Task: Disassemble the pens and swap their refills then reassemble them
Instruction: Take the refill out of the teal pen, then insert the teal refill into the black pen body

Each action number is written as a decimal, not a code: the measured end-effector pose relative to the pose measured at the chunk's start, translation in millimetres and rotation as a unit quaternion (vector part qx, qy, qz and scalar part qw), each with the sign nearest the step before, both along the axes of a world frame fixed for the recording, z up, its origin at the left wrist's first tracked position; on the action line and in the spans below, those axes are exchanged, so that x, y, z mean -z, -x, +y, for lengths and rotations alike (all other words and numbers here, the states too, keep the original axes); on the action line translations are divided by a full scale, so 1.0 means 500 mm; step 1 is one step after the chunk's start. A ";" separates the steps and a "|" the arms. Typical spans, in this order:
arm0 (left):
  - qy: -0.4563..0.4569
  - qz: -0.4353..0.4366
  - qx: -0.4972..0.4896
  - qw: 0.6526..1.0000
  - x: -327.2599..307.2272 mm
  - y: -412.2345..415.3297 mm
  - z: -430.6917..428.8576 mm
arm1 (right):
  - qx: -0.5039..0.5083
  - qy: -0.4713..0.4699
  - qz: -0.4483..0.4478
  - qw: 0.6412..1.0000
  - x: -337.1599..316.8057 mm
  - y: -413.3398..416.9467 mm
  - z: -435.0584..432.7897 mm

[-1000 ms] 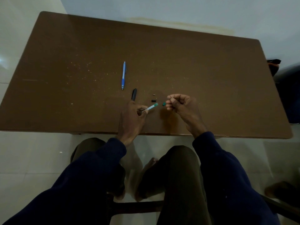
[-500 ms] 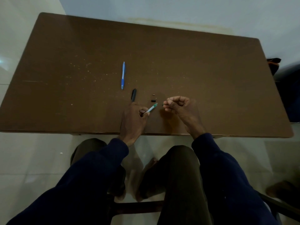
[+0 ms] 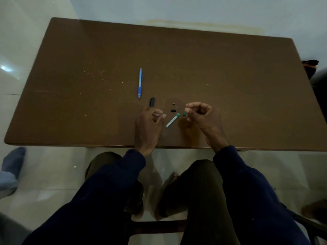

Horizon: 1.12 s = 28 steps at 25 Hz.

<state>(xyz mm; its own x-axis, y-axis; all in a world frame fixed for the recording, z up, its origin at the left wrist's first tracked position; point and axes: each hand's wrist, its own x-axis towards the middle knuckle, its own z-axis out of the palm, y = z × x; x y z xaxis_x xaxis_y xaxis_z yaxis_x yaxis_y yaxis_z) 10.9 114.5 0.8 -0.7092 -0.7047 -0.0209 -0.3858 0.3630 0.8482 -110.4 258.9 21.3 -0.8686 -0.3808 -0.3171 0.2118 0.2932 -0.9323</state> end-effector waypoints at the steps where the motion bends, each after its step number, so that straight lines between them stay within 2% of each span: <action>1: -0.009 0.000 -0.025 1.000 -0.003 0.002 -0.015 | 0.000 -0.001 -0.001 1.000 0.003 0.001 -0.001; 4: -0.056 -0.084 -0.059 0.993 0.001 0.010 -0.054 | 0.005 -0.011 0.003 1.000 0.007 -0.003 -0.008; 6: -0.038 -0.144 -0.041 0.988 0.008 0.010 -0.057 | 0.006 -0.006 0.004 1.000 0.005 -0.008 -0.013; 11: 0.006 -0.149 -0.024 0.988 0.011 0.003 -0.055 | -0.005 -0.010 0.009 1.000 -0.009 -0.014 -0.022; 14: -0.009 -0.126 -0.018 0.992 0.004 -0.007 -0.062 | -0.005 -0.008 0.012 1.000 -0.020 -0.019 -0.022; 17: -0.046 -0.064 0.000 0.997 -0.009 -0.031 -0.061 | -0.004 0.001 0.019 1.000 -0.029 -0.030 -0.026; 23: -0.095 0.032 0.025 0.995 -0.044 -0.077 -0.055 | -0.010 0.104 0.031 0.994 -0.064 -0.055 -0.057; 28: -0.116 0.049 0.020 0.992 -0.056 -0.099 -0.050 | -0.023 0.144 0.059 0.988 -0.105 -0.072 -0.071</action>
